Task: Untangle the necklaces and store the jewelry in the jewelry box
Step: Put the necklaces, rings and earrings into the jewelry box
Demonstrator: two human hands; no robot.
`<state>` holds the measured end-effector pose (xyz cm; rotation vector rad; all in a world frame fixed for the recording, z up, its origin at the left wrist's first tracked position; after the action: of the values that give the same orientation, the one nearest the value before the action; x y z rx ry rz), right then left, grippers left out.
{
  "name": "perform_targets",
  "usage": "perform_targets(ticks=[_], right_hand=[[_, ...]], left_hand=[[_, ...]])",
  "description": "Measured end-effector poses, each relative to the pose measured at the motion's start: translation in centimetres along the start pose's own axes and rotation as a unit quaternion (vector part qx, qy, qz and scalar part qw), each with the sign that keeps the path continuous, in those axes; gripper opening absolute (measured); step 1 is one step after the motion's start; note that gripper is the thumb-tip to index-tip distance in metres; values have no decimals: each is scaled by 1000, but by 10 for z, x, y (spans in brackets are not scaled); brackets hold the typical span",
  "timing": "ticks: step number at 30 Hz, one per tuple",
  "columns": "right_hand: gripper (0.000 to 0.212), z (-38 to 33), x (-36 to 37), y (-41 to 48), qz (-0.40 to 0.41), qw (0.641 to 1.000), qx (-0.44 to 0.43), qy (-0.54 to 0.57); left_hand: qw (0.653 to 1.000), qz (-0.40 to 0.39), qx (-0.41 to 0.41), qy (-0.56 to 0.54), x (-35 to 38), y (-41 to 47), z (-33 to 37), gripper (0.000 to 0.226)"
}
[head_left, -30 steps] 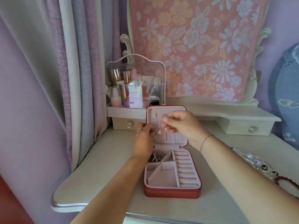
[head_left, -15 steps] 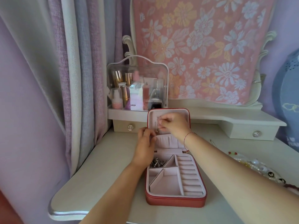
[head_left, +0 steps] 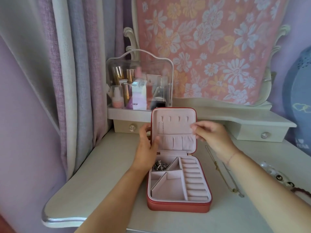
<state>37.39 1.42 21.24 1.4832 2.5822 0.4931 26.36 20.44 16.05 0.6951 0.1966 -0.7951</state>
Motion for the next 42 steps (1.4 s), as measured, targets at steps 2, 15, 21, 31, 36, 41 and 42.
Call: perform_targets(ticks=[2, 15, 21, 31, 36, 41, 42], right_hand=[[8, 11, -28, -5, 26, 999, 14, -39], [12, 83, -89, 40, 16, 913, 117, -391], [5, 96, -86, 48, 33, 891, 140, -431], [14, 97, -87, 54, 13, 864, 130, -487], [28, 94, -77, 54, -12, 813, 112, -571], [34, 98, -73, 51, -38, 776, 119, -618], [34, 99, -72, 51, -44, 771, 119, -624]], left_hand=[[999, 1, -33, -36, 1, -1, -2, 56], [991, 5, -85, -103, 9, 1, -14, 36], [993, 4, -80, -92, 10, 4, -19, 34], [993, -1, -88, -81, 13, 7, -23, 54], [993, 1, -94, -77, 13, 6, -22, 43], [990, -7, -105, -92, 13, 3, -22, 35], [990, -7, -107, -90, 13, 3, -23, 39]])
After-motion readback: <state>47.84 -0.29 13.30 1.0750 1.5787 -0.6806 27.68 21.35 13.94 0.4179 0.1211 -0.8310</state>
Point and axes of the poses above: each hand's wrist, its own y-axis towards the middle knuckle, its own x-axis out of the palm, z = x × y, the point moved 8 cm from there along y, towards the middle knuckle, and after that the axes turned 14 degrees about y, right-handed, at the moved point
